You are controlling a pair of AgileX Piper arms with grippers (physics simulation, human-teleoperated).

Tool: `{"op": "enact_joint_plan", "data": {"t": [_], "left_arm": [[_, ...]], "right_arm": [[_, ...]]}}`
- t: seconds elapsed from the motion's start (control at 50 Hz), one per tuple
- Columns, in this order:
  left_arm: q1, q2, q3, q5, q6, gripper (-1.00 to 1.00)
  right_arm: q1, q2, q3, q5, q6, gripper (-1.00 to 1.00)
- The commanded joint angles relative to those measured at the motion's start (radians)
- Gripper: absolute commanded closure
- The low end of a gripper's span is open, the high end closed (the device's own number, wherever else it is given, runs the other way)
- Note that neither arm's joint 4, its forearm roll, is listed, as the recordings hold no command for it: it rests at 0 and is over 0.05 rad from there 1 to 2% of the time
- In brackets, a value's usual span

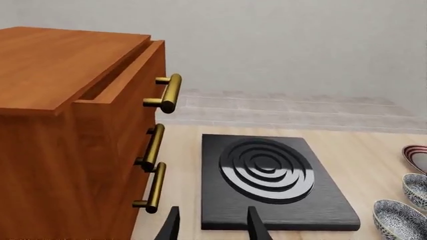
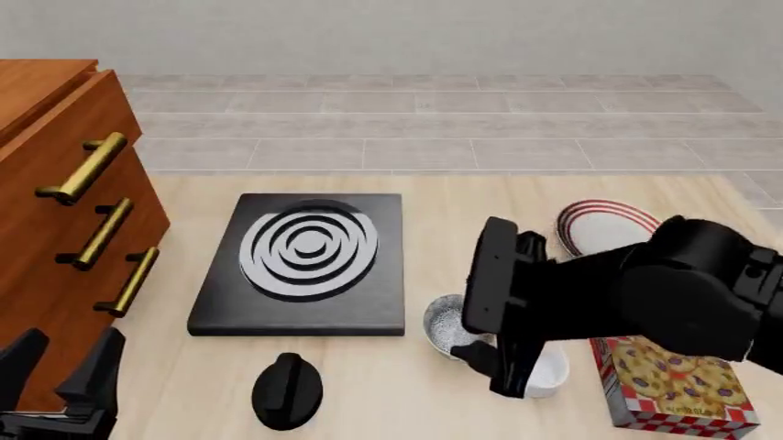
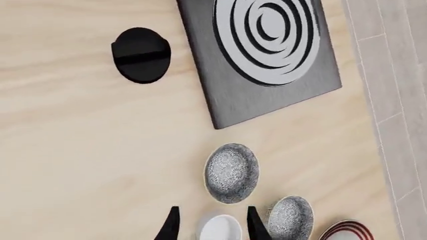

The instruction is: Pick the akita bowl from table center and place it on the plate.

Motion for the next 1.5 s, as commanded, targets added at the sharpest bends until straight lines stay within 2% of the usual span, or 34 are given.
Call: {"op": "enact_joint_plan", "data": {"t": [0.02, 0.18, 0.24, 0.38, 0.56, 0.66, 0.7, 0.74, 0.84, 0.88, 0.94, 1.2, 1.34, 1.5], "left_arm": [[0.005, -0.021, -0.002, 0.016, -0.011, -1.00], [0.000, -0.024, 0.000, 0.018, 0.007, -1.00], [-0.003, -0.026, 0.000, 0.021, 0.007, -1.00], [0.001, -0.018, 0.000, 0.013, 0.006, -1.00], [-0.011, -0.013, 0.000, 0.015, 0.004, -1.00], [-0.016, -0.010, 0.000, 0.011, 0.004, -1.00], [-0.019, -0.008, 0.000, 0.010, 0.003, -1.00], [-0.026, 0.026, 0.000, -0.008, -0.037, -1.00], [-0.022, 0.029, 0.000, -0.014, -0.023, -1.00], [-0.021, 0.031, 0.000, -0.016, -0.023, -1.00], [-0.024, 0.024, 0.000, -0.011, -0.020, -1.00], [-0.028, 0.005, 0.000, 0.007, -0.004, -1.00], [-0.031, 0.005, 0.000, 0.009, -0.002, -1.00], [-0.030, 0.018, 0.000, -0.001, -0.002, -1.00]], "right_arm": [[0.027, 0.121, 0.022, 0.026, -0.085, -1.00], [0.005, 0.162, 0.027, 0.004, -0.154, -1.00], [0.019, 0.181, 0.019, 0.003, -0.148, -1.00], [-0.008, 0.242, 0.010, -0.042, -0.168, -1.00], [-0.026, 0.291, 0.050, -0.108, -0.202, -1.00], [-0.097, 0.322, 0.065, -0.155, -0.266, -1.00], [-0.104, 0.331, 0.070, -0.160, -0.274, -1.00], [-0.119, 0.332, 0.067, -0.153, -0.292, -1.00], [-0.138, 0.335, 0.057, -0.157, -0.314, -1.00], [-0.158, 0.346, 0.070, -0.174, -0.341, -1.00], [-0.145, 0.367, 0.053, -0.181, -0.313, -1.00], [-0.133, 0.420, 0.121, -0.262, -0.297, -1.00], [-0.116, 0.443, 0.115, -0.272, -0.271, -1.00], [-0.123, 0.473, 0.111, -0.288, -0.267, -1.00]]}}
